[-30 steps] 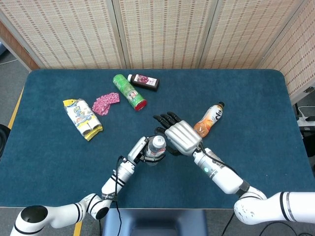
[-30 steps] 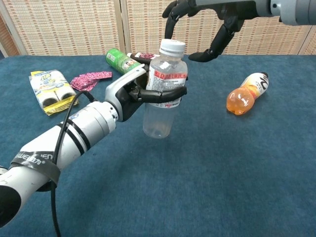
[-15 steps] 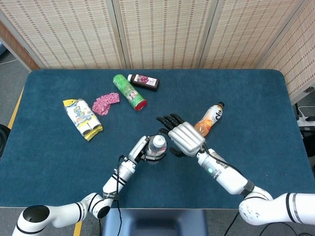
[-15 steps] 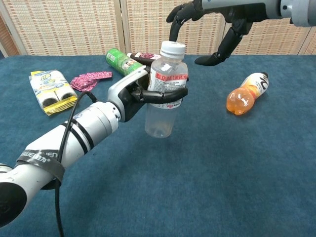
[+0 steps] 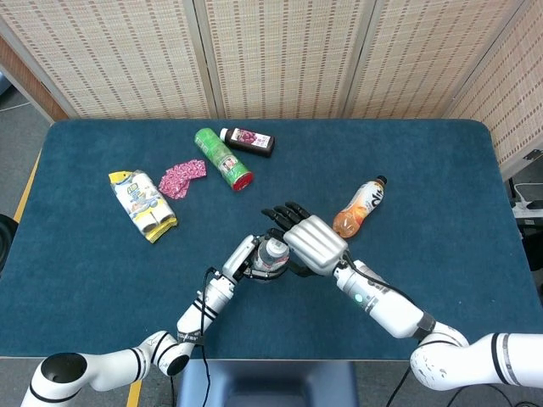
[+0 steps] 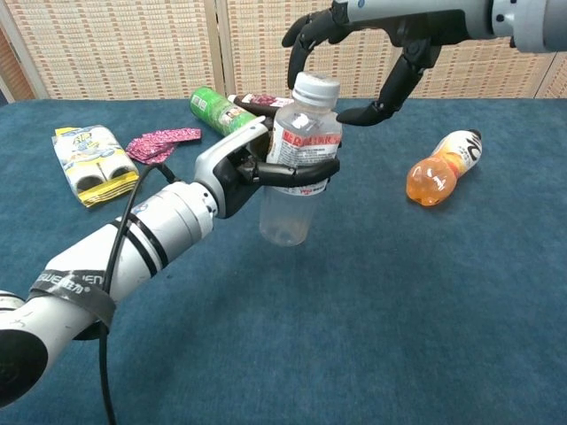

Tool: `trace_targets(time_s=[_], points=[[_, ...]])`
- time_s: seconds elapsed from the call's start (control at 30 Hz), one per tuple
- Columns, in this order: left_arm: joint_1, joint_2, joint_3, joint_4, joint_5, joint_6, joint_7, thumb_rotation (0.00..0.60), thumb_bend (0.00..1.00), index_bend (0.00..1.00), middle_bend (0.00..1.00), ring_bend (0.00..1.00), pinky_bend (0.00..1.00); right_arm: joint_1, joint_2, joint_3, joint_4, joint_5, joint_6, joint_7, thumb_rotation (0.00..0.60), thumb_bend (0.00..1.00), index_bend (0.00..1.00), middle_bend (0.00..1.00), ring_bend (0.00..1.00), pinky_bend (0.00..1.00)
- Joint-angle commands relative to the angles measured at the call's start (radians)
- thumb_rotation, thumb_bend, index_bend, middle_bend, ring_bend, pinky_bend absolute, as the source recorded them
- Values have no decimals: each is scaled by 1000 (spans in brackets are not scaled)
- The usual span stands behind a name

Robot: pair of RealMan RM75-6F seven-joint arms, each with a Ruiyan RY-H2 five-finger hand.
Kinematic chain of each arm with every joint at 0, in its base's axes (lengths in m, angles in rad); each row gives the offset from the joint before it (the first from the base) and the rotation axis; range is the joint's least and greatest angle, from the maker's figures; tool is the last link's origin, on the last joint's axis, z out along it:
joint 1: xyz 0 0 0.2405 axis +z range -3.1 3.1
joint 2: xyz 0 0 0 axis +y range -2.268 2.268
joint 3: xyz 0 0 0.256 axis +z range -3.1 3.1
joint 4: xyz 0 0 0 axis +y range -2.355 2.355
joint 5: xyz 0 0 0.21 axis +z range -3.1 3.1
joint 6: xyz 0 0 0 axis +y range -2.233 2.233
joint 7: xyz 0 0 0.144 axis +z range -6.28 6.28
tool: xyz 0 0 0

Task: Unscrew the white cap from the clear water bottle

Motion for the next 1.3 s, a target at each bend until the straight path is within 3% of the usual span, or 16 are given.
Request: trace_targets(time_s=[0.03,0.23,0.57,1.07,1.3], points=[[0,0,2,1,-1,-2,-4,600,936,755,916,568,441,4,-2,0,-1,4,2,-8,600,294,399,0,0,0],[-2,0,8,5,3,-2,-11,600,935,755,916,568,441,9,-2,-1,-14,5,3,-13,600,294,454,0,0,0],[-11,-2,11,23,0,-19,-33,600,932,755,915,568,442,-8,16,0,-41,-61,8,18,600,293,455,0,0,0],[-8,0,17,14,4,-7,-31,600,913,754,914,568,442,-28,-1,15,6,-36,49,34,600,260,316,0,0,0],[-8,1,17,17,4,-5,-32,600,910,754,914,568,442,-38,2,29,11,-54,47,74,600,247,306,0,0,0]])
